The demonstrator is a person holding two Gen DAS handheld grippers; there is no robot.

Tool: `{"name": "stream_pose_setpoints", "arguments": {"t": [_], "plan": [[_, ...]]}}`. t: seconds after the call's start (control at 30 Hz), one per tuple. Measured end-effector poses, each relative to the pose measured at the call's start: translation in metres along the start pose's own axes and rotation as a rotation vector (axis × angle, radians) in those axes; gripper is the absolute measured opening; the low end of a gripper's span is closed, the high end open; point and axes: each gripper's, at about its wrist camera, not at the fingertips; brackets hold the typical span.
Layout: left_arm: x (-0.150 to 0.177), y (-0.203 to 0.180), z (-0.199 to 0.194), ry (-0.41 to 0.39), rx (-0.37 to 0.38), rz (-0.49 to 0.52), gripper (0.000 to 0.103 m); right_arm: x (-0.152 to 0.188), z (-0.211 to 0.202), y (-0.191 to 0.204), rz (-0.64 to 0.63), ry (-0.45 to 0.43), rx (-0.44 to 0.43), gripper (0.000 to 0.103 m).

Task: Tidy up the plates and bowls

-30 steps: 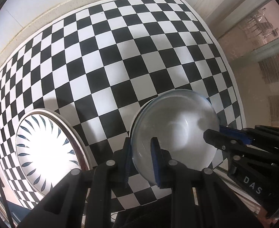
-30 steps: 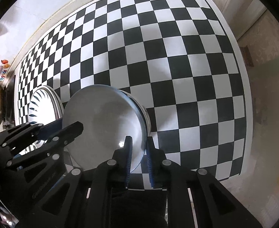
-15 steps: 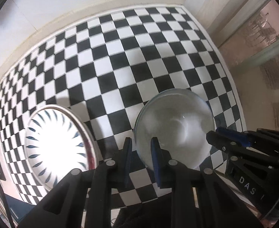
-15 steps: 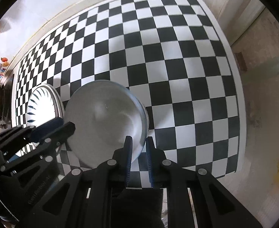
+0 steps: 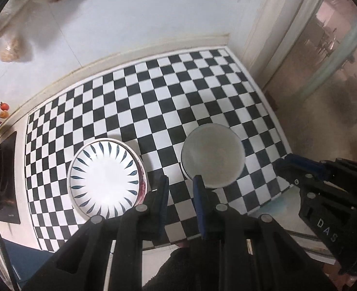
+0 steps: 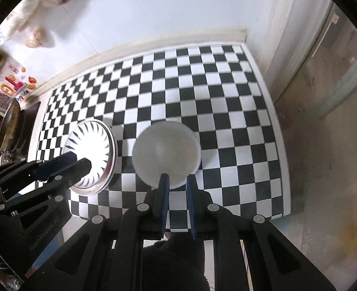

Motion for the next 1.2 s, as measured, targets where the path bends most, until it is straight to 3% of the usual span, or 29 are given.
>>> {"name": "stream_pose_setpoints", "arguments": {"t": [0.13, 0.23, 0.33, 0.37, 0.43, 0.47, 0.53, 0.6, 0.73, 0.97, 1.2], "plan": [[0.007, -0.001, -0.027, -0.048, -0.030, 0.006, 0.019, 0.010, -0.031, 0.006, 0.007, -0.049, -0.008, 0.016], [0.011, 0.000, -0.039, -0.075, -0.048, -0.002, 0.028, 0.014, -0.047, 0.007, 0.020, -0.066, -0.034, 0.016], [0.014, 0.003, -0.041, -0.091, -0.045, -0.011, 0.029, 0.015, -0.049, 0.002, 0.042, -0.055, -0.059, 0.020], [0.013, 0.004, -0.038, -0.090, -0.039, -0.012, 0.030, 0.014, -0.048, 0.000, 0.050, -0.051, -0.062, 0.026], [0.016, 0.006, -0.035, -0.082, -0.019, -0.016, 0.038, 0.014, -0.044, -0.004, 0.055, -0.038, -0.069, 0.070], [0.015, 0.009, -0.029, -0.067, 0.024, -0.029, 0.052, 0.013, -0.042, -0.007, 0.067, -0.040, -0.089, 0.076], [0.013, 0.015, -0.015, -0.047, 0.081, -0.060, 0.066, 0.008, -0.031, -0.015, 0.088, -0.021, -0.091, 0.086], [0.010, 0.020, -0.003, -0.031, 0.114, -0.088, 0.066, 0.003, -0.019, -0.023, 0.102, -0.012, -0.094, 0.094], [0.001, 0.037, 0.038, 0.044, 0.238, -0.185, 0.068, -0.010, 0.014, -0.043, 0.131, 0.014, -0.082, 0.102], [-0.021, 0.059, 0.129, 0.204, 0.384, -0.317, 0.068, -0.034, 0.097, -0.077, 0.212, 0.112, -0.095, 0.103], [-0.043, 0.050, 0.191, 0.305, 0.419, -0.257, 0.068, -0.043, 0.174, -0.087, 0.250, 0.235, -0.141, 0.103]]}}
Point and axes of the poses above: each gripper's, at about its wrist camera, not at the fingertips, and z roughly the way its jaws point, y to its left, x to its underside, and after that the axes turned 13 degrees about z, right-handed
